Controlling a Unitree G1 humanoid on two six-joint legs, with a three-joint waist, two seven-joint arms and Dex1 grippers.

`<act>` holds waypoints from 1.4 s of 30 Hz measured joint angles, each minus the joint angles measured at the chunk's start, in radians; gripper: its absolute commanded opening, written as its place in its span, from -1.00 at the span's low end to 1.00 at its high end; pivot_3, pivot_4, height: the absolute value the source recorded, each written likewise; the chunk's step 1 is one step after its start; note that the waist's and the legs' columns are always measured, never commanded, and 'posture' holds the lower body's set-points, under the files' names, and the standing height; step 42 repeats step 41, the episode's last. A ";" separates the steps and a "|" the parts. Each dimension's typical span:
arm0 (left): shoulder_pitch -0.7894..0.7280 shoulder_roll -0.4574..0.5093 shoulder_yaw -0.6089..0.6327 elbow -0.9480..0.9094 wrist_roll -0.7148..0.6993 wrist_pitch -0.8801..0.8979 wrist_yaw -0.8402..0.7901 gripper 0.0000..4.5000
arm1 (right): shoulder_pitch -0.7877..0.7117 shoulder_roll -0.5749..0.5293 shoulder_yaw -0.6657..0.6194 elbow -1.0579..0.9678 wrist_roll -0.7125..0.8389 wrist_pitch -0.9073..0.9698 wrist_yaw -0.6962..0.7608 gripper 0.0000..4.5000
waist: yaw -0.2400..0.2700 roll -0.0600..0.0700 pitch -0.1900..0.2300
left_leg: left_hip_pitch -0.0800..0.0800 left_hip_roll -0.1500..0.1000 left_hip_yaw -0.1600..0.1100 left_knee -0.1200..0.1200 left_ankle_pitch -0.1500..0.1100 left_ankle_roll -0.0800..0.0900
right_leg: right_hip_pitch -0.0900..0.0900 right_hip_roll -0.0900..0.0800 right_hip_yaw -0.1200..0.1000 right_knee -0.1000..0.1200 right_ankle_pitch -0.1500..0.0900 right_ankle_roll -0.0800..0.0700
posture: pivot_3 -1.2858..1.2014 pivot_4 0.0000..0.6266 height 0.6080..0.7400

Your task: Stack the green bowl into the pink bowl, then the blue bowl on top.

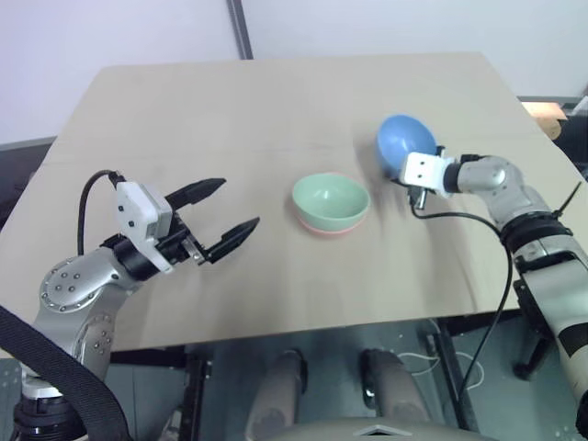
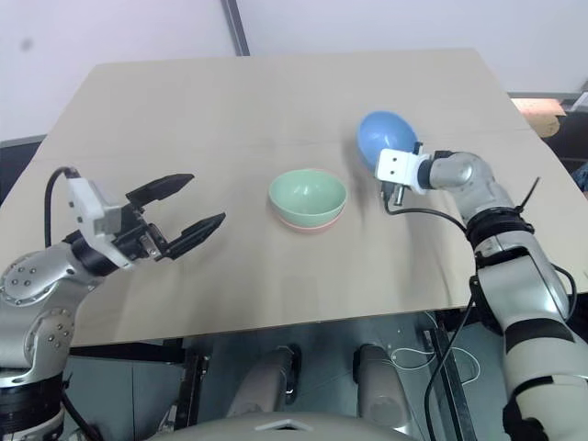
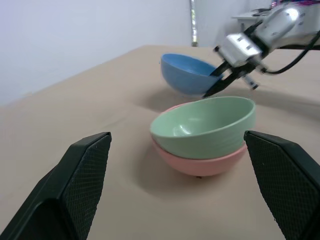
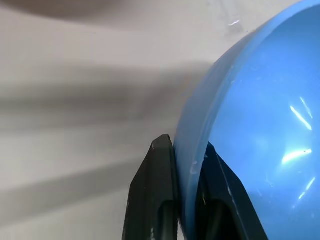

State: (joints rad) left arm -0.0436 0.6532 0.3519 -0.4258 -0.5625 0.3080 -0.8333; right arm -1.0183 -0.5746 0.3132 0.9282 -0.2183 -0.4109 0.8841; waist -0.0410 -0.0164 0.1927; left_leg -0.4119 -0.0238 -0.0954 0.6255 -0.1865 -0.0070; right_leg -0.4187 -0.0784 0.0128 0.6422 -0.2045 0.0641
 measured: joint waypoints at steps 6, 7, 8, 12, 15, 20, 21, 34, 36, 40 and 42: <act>-0.062 -0.035 -0.028 0.115 0.022 -0.026 0.022 1.00 | 0.099 0.006 -0.100 -0.525 0.260 0.325 0.166 -0.99 | -0.002 0.001 0.000 | 0.000 0.001 0.000 -0.001 0.000 0.000 | -0.001 0.001 0.000 0.001 0.000 0.000 | 0.03 -0.52 1.00; -0.070 -0.037 -0.036 0.128 0.026 -0.031 0.022 1.00 | 0.117 0.012 -0.101 -0.602 0.289 0.385 0.178 -0.99 | 0.000 0.001 0.000 | 0.000 0.001 -0.001 0.000 0.000 0.000 | -0.001 0.001 0.000 0.001 0.000 0.000 | 0.03 -0.52 1.00; -0.082 -0.040 -0.049 0.150 0.032 -0.038 0.021 1.00 | 0.148 0.027 -0.098 -0.735 0.332 0.482 0.190 -0.99 | 0.001 0.001 0.000 | 0.000 0.001 -0.001 0.000 0.000 0.000 | -0.001 0.001 -0.001 0.001 0.000 0.000 | 0.03 -0.52 1.00; -0.115 -0.049 -0.080 0.194 0.048 -0.056 0.011 1.00 | 0.201 0.046 -0.051 -0.934 0.387 0.650 0.217 -0.21 | 0.007 0.000 0.000 | -0.001 0.000 -0.001 0.001 0.000 0.000 | 0.000 0.000 -0.001 0.001 0.000 0.000 | 0.03 -0.52 1.00; -0.131 -0.046 -0.081 0.225 0.048 -0.058 0.001 1.00 | 0.266 0.055 -0.018 -0.957 0.387 0.713 0.219 0.44 | 0.008 0.000 0.000 | -0.001 0.000 -0.002 0.002 0.000 0.000 | 0.000 0.000 -0.001 0.001 0.000 0.000 | 0.03 -0.52 1.00; -0.137 -0.046 -0.082 0.226 0.048 -0.059 0.001 1.00 | 0.268 0.065 -0.019 -0.959 0.388 0.741 0.199 0.82 | 0.001 0.000 0.000 | -0.001 0.001 -0.001 0.001 0.000 0.000 | -0.001 0.001 -0.001 0.001 0.000 0.000 | 0.03 -0.52 1.00; -0.134 -0.046 -0.082 0.222 0.048 -0.059 0.002 1.00 | 0.267 0.065 -0.034 -0.973 0.400 0.760 0.190 0.82 | 0.002 0.000 0.000 | -0.001 0.001 -0.002 0.001 0.000 0.000 | -0.001 0.001 -0.001 0.001 0.000 0.000 | 0.03 -0.52 1.00; 0.133 0.041 0.082 0.042 -0.128 0.021 -0.079 1.00 | 0.685 -0.215 -0.508 -1.354 0.699 1.125 0.102 0.92 | 0.031 0.000 -0.001 | -0.002 0.001 0.000 0.000 -0.001 0.000 | -0.001 -0.001 -0.001 -0.001 -0.005 0.000 | 0.03 -0.52 1.00; 0.156 0.056 0.106 0.041 -0.124 0.035 -0.057 1.00 | 0.772 -0.243 -0.557 -1.359 0.702 1.125 0.099 0.92 | 0.032 0.000 -0.001 | -0.002 0.001 0.001 0.000 -0.001 0.000 | -0.001 -0.001 0.000 -0.001 -0.005 0.000 | 0.03 -0.52 1.00; 0.209 0.088 0.130 0.029 -0.145 0.075 -0.069 1.00 | 0.853 -0.285 -0.628 -1.366 0.716 1.125 0.111 0.92 | 0.026 0.000 -0.001 | -0.002 0.002 0.003 0.000 -0.001 0.001 | -0.002 -0.002 0.001 -0.001 -0.005 0.000 | 0.03 -0.52 1.00; 0.232 0.101 0.140 0.008 -0.164 0.094 -0.091 1.00 | 0.914 -0.321 -0.694 -1.381 0.725 1.119 0.129 0.92 | 0.028 0.000 -0.001 | -0.002 0.002 0.004 0.000 -0.001 0.001 | -0.002 -0.002 0.001 -0.001 -0.005 0.000 | 0.03 -0.52 1.00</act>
